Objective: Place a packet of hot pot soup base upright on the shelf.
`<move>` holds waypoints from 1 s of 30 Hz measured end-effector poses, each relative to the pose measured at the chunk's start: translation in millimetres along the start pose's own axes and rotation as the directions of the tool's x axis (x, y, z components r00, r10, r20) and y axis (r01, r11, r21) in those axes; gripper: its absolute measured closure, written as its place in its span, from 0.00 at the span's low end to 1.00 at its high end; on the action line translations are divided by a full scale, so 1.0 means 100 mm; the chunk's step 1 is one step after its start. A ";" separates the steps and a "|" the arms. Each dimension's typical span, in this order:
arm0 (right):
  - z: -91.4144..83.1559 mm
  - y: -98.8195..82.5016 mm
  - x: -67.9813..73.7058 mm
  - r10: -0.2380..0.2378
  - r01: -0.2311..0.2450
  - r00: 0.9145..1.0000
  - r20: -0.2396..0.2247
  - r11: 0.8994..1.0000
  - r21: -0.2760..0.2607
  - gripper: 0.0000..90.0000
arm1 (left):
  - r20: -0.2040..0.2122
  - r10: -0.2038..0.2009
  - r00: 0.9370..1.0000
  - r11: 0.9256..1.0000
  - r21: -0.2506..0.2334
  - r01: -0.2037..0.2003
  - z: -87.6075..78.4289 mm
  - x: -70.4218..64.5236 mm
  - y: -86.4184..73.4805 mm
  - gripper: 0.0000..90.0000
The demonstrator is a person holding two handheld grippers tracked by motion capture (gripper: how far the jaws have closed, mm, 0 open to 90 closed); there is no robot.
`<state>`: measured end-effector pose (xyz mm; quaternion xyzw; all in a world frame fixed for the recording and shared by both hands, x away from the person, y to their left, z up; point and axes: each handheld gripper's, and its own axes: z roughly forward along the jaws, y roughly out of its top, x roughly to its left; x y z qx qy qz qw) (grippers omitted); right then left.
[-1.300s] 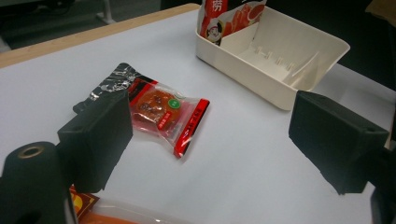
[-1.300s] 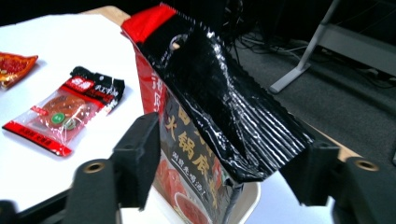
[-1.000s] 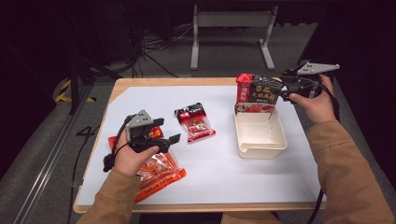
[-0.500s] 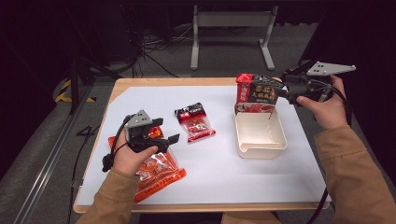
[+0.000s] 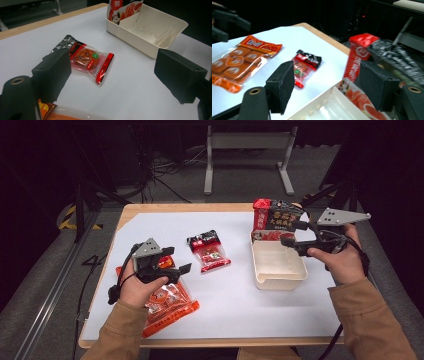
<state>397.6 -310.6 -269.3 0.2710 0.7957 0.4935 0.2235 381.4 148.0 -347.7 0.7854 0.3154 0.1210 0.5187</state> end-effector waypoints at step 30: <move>0.33 -0.46 0.51 0.014 -0.012 0.993 -0.119 1.000 0.017 0.36 | -0.049 -0.026 0.998 1.000 -0.013 0.025 -0.13 0.15 -0.02 0.14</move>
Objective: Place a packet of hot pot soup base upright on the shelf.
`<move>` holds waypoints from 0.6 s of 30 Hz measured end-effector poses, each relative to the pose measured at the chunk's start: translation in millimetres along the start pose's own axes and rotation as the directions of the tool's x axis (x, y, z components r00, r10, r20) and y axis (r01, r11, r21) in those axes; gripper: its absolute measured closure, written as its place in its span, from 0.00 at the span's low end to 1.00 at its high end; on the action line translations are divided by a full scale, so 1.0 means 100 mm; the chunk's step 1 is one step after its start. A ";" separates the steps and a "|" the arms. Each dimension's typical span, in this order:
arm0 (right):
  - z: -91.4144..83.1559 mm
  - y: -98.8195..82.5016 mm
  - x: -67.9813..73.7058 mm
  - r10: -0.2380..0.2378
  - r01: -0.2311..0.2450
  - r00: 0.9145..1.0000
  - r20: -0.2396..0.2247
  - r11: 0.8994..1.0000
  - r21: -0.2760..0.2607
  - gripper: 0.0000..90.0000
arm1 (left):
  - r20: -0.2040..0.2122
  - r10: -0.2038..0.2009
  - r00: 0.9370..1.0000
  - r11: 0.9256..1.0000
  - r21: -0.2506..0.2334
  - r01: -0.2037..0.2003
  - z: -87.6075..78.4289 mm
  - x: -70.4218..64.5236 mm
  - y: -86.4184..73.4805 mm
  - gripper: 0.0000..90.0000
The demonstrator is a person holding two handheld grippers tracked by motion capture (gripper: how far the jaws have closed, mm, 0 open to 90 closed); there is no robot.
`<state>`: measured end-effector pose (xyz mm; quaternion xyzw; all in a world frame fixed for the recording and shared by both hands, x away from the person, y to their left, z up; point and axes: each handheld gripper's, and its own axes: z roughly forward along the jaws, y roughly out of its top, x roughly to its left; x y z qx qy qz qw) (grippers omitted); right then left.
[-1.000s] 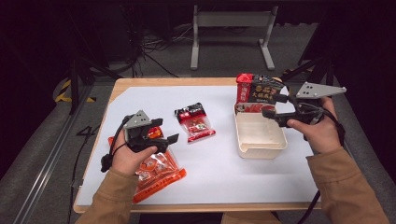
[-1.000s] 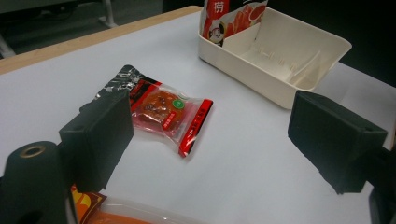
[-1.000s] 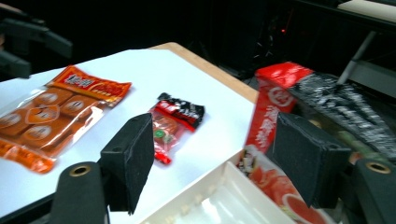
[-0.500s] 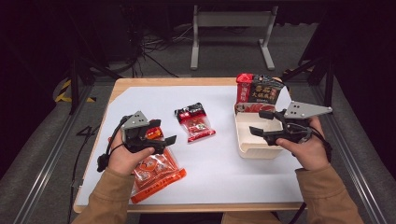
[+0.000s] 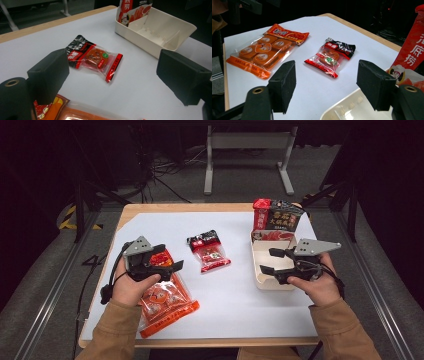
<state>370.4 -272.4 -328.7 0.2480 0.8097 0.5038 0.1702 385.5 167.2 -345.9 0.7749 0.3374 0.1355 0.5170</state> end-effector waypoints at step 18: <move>0.24 -0.07 0.10 -0.034 0.036 0.998 -0.051 0.998 0.044 0.36 | -0.160 0.022 0.987 0.999 0.042 -0.016 -0.22 0.42 -0.20 0.15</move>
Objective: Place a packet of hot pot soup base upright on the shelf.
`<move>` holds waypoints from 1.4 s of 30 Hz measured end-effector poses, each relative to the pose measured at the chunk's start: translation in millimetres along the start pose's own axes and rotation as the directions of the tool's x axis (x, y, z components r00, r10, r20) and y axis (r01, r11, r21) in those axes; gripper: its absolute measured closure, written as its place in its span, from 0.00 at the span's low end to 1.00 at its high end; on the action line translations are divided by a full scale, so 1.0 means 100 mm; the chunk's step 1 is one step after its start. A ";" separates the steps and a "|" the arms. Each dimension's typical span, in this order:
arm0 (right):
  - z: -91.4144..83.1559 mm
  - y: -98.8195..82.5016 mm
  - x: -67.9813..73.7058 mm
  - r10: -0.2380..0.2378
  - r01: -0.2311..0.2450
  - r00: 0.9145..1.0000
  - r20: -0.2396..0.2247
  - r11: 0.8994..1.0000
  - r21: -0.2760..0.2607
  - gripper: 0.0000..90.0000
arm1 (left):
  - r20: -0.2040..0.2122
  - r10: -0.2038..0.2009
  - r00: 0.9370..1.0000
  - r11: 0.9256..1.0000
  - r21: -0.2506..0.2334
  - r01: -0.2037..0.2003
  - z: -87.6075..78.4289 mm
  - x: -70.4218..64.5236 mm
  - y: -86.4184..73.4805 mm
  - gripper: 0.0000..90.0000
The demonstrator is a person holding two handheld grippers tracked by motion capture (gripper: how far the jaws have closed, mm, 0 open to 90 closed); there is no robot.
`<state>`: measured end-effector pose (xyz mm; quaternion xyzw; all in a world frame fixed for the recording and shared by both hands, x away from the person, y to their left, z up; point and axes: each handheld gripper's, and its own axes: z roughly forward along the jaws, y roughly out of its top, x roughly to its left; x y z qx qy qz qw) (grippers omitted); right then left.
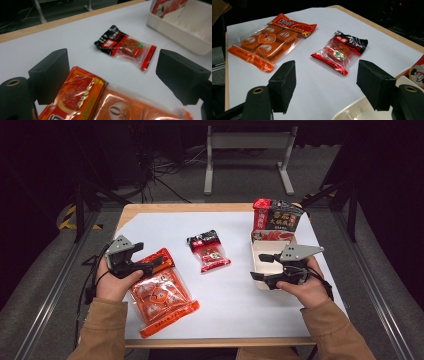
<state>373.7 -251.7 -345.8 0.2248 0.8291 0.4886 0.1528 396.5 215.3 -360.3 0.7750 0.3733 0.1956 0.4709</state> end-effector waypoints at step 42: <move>0.25 -0.12 0.05 -0.024 0.025 0.999 -0.026 0.998 0.058 0.36 | -0.241 -0.287 0.927 0.940 0.116 0.321 0.03 0.77 -0.71 0.15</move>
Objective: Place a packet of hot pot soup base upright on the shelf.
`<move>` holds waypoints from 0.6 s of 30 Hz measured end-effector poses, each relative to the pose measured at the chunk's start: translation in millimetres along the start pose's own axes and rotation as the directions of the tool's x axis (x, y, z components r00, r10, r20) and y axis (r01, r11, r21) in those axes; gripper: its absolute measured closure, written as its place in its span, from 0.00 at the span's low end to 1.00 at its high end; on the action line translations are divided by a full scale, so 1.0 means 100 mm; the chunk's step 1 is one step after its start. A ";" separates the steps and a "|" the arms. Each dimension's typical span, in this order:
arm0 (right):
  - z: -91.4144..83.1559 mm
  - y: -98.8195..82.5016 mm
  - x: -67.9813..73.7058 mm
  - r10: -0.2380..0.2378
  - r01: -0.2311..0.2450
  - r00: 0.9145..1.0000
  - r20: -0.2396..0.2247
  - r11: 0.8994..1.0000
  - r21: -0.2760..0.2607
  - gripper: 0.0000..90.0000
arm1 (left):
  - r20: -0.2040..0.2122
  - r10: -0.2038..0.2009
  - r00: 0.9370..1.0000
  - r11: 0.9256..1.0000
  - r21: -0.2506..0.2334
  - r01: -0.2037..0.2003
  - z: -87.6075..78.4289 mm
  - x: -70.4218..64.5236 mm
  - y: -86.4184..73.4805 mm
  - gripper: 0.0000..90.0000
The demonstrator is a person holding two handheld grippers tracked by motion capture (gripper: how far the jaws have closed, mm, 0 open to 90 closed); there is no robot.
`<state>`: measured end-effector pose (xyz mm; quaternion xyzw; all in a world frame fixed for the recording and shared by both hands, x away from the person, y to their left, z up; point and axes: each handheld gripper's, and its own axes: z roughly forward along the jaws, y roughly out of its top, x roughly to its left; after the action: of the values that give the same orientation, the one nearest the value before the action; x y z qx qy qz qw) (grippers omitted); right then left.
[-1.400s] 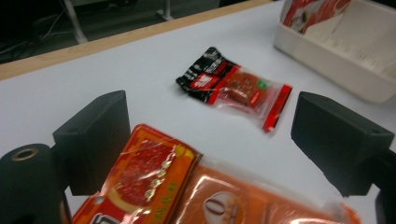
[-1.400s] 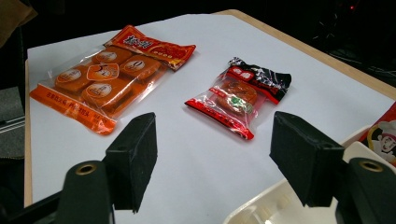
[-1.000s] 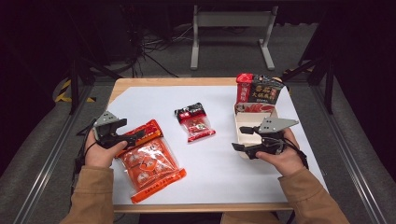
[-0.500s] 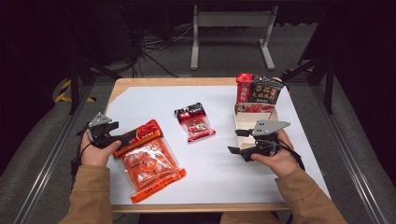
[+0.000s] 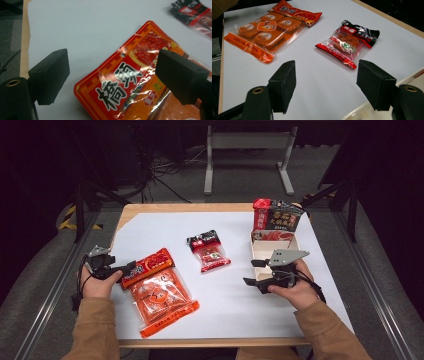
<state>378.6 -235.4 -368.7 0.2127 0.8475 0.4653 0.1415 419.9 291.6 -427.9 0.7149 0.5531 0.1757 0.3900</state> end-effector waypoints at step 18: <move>0.03 0.00 0.03 -0.003 0.003 1.000 -0.013 1.000 0.008 0.37 | -0.001 -0.070 0.998 0.993 0.094 0.070 0.10 0.11 -0.12 0.20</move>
<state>377.5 -231.7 -370.0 0.2090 0.8505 0.4631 0.1359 422.6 298.9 -445.3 0.7129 0.5851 0.1348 0.3624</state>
